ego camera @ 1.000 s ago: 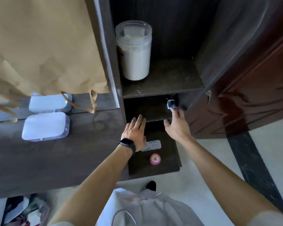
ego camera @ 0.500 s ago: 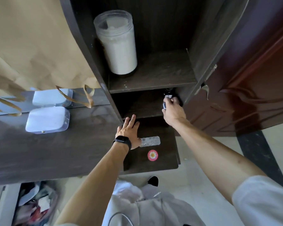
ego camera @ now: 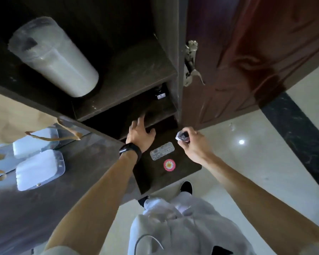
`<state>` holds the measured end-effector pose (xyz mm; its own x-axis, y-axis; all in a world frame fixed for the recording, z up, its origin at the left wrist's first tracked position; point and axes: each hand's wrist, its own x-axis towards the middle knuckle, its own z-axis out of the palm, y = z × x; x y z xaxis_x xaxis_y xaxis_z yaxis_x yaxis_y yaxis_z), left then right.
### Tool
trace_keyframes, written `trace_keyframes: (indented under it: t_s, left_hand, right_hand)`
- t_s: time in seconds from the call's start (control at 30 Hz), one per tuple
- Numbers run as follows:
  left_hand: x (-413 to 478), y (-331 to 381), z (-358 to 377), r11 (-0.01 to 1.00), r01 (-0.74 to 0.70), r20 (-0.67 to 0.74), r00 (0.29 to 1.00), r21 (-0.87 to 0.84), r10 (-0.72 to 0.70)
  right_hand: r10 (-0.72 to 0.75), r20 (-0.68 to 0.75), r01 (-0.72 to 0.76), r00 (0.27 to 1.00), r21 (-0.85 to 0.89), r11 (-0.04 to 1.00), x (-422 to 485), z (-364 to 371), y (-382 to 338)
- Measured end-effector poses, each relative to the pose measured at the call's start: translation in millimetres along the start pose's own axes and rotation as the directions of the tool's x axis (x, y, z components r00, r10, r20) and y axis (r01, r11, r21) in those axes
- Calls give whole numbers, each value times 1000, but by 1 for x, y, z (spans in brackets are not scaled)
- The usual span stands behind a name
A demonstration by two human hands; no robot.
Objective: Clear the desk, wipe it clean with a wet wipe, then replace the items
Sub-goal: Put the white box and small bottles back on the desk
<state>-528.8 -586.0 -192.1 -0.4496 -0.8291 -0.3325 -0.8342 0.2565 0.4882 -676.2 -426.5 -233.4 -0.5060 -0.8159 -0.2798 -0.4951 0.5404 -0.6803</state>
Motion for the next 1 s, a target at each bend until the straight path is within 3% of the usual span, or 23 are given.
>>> trace_keyframes:
  t_s: [0.33, 0.53, 0.67, 0.87, 1.0]
  left_hand:
    - [110, 63, 39, 893, 94, -183, 964, -441, -191]
    - [98, 58, 46, 899, 61, -192, 968, -433, -158]
    - [73, 58, 38, 977, 27, -75, 996, -210, -43]
    - [-9, 12, 22, 985, -124, 28, 991, -118, 128]
    - [-72, -65, 13, 991, -70, 58, 995, -112, 77]
  right_hand:
    - [176, -170, -149, 969, 160, 976, -89, -21, 52]
    - [204, -183, -179, 962, 144, 973, -100, -32, 60]
    - [166, -169, -156, 971, 70, 985, -96, -31, 52]
    - [84, 29, -83, 996, -56, 995, -82, -7, 17]
    - [11, 287, 41, 958, -174, 984, -63, 25, -21]
